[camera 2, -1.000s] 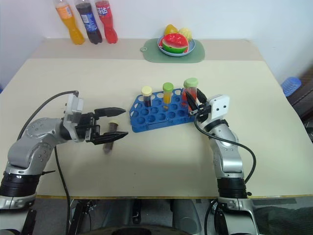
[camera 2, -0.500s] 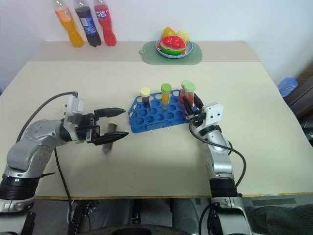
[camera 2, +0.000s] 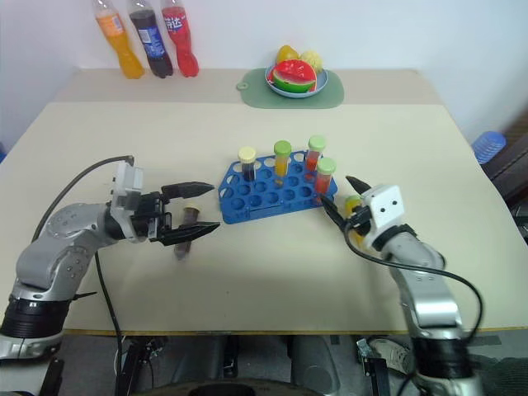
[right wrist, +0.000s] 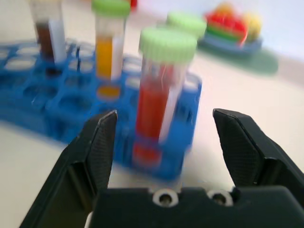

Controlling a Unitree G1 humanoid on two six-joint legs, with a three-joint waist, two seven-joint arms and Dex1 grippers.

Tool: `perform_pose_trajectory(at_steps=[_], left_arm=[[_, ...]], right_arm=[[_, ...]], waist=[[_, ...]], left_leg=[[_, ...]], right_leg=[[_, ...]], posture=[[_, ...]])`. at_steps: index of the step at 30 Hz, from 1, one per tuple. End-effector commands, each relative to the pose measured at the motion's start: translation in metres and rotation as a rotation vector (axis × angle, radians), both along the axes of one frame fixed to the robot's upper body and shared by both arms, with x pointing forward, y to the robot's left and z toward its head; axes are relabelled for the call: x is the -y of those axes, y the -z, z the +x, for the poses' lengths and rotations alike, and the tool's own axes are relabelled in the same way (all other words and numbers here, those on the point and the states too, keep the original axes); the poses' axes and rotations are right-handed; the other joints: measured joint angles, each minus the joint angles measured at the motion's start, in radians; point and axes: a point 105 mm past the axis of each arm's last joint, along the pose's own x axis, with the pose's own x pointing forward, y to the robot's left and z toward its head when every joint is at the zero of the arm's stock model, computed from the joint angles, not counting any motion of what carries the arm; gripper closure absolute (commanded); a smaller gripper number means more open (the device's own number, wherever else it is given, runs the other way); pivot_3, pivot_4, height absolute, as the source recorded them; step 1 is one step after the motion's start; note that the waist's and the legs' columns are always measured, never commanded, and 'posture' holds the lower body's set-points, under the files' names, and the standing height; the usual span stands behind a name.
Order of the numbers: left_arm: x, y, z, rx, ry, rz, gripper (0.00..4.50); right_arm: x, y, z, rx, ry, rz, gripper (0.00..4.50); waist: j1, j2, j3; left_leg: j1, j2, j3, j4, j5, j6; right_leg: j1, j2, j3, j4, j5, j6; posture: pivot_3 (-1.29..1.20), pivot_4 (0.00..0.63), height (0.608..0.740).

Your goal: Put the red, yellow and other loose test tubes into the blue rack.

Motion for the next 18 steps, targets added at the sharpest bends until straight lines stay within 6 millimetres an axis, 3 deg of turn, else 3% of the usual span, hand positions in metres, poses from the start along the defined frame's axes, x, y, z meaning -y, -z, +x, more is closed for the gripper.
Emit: perform_pose_trajectory(at_steps=[1, 6, 10, 18], left_arm=[[0.004, -0.003, -0.008, 0.024, 0.088, 0.012, 0.31], [0.006, 0.001, -0.015, 0.017, 0.170, 0.035, 0.31], [0.008, 0.002, -0.018, 0.031, 0.201, 0.063, 0.31], [0.009, 0.003, -0.025, 0.023, 0.173, 0.052, 0.31]], right_arm=[[0.012, -0.017, -0.008, -0.119, 0.056, -0.020, 0.96], [0.032, -0.017, 0.005, -0.340, 0.161, 0.046, 0.96], [0.035, -0.010, 0.018, -0.468, 0.171, 0.086, 0.96], [0.043, 0.015, 0.024, -0.659, 0.150, 0.026, 0.96]], waist=[[0.000, 0.000, 0.000], [-0.001, 0.000, 0.000], [0.002, 0.000, 0.000], [0.000, -0.001, 0.000]], left_leg=[[0.000, 0.000, 0.000, 0.000, 0.000, 0.000], [0.000, 0.000, -0.001, 0.000, 0.000, 0.000], [-0.002, 0.000, -0.001, 0.000, 0.000, 0.001], [-0.003, 0.000, 0.000, 0.000, -0.001, 0.002]], right_leg=[[0.000, 0.000, 0.000, 0.000, 0.000, 0.000], [0.000, 0.000, 0.000, -0.001, 0.000, -0.001], [-0.001, 0.000, 0.000, -0.002, 0.000, -0.001], [-0.002, 0.000, 0.000, -0.003, 0.000, 0.000]], posture=[[0.00, 0.150, 0.740], [0.00, 0.150, 0.740], [0.00, 0.150, 0.740], [0.00, 0.150, 0.740]])
